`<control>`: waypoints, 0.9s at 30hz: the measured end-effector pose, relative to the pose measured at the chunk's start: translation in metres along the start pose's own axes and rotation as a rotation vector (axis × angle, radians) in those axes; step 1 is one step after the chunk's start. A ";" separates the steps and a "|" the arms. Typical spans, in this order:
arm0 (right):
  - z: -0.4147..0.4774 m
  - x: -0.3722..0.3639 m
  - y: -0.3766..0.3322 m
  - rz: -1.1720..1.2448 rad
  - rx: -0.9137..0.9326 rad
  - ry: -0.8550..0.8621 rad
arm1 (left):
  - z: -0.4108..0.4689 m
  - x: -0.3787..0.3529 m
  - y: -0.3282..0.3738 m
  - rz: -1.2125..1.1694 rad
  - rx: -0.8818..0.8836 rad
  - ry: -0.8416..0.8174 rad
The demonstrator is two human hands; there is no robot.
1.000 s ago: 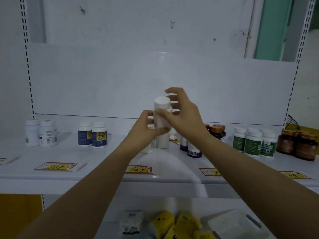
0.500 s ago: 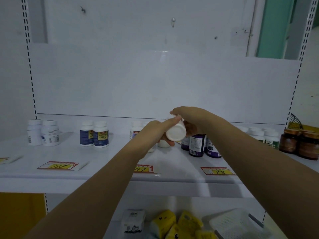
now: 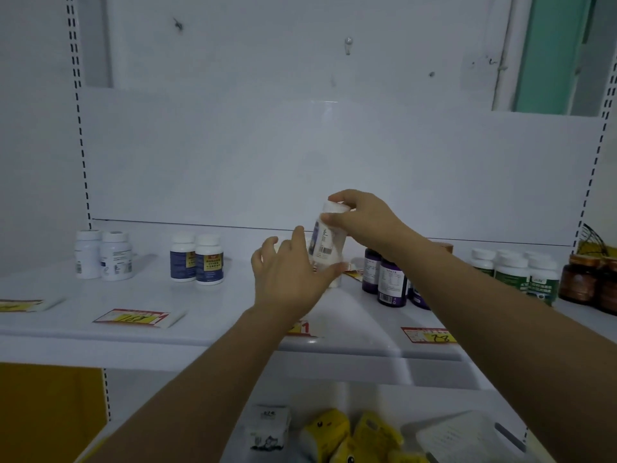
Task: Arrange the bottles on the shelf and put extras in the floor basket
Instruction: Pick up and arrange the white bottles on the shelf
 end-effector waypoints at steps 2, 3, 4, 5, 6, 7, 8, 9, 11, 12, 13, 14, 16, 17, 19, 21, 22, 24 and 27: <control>0.001 0.000 -0.001 0.004 0.040 0.005 | -0.005 0.005 -0.017 0.127 -0.033 -0.048; 0.002 -0.002 0.000 0.010 0.045 -0.011 | -0.008 0.007 -0.028 0.185 -0.032 -0.082; 0.003 -0.004 0.001 0.010 0.040 -0.036 | -0.011 0.009 -0.041 0.238 -0.018 -0.124; 0.004 -0.008 0.003 0.006 0.031 -0.063 | -0.013 0.010 -0.054 0.285 0.007 -0.175; 0.005 -0.011 0.006 -0.005 0.022 -0.087 | -0.016 0.011 -0.067 0.323 0.037 -0.225; 0.005 -0.014 0.008 -0.016 0.017 -0.104 | -0.018 0.012 -0.078 0.357 0.062 -0.272; 0.006 -0.017 0.010 -0.028 0.014 -0.114 | -0.020 0.013 -0.086 0.394 0.069 -0.311; 0.007 -0.020 0.013 -0.046 0.014 -0.121 | -0.021 0.012 -0.092 0.444 0.048 -0.347; 0.009 -0.027 0.018 -0.104 0.013 -0.130 | -0.022 0.009 -0.095 0.559 -0.054 -0.412; 0.009 -0.030 0.020 -0.131 0.009 -0.130 | -0.022 0.006 -0.094 0.603 -0.106 -0.435; 0.010 -0.032 0.023 -0.154 0.006 -0.129 | -0.022 0.003 -0.094 0.631 -0.148 -0.453; 0.011 -0.035 0.026 -0.170 0.003 -0.131 | -0.022 0.000 -0.093 0.647 -0.183 -0.470; 0.010 -0.039 0.032 -0.183 -0.009 -0.143 | -0.023 -0.004 -0.093 0.653 -0.211 -0.514; 0.010 -0.041 0.035 -0.188 -0.017 -0.147 | -0.023 -0.005 -0.094 0.650 -0.205 -0.541; 0.008 -0.044 0.041 -0.215 -0.026 -0.156 | -0.024 -0.004 -0.093 0.651 -0.203 -0.578; 0.006 -0.047 0.047 -0.240 -0.028 -0.166 | -0.025 -0.004 -0.091 0.659 -0.219 -0.591; 0.005 -0.047 0.048 -0.243 -0.030 -0.168 | -0.025 -0.004 -0.091 0.659 -0.227 -0.593; 0.005 -0.046 0.048 -0.259 -0.030 -0.184 | -0.025 -0.003 -0.090 0.661 -0.229 -0.598; 0.011 -0.045 0.041 -0.358 -0.022 -0.232 | -0.027 -0.001 -0.088 0.652 -0.231 -0.595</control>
Point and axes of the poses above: each hand's wrist, its own z-axis towards the middle knuckle, its own x-axis out of the back of the hand, y = z × x, the point moved 5 cm from there along z, towards the middle knuckle, and after that the axes turned 2 degrees about x, right-handed, at the moved point
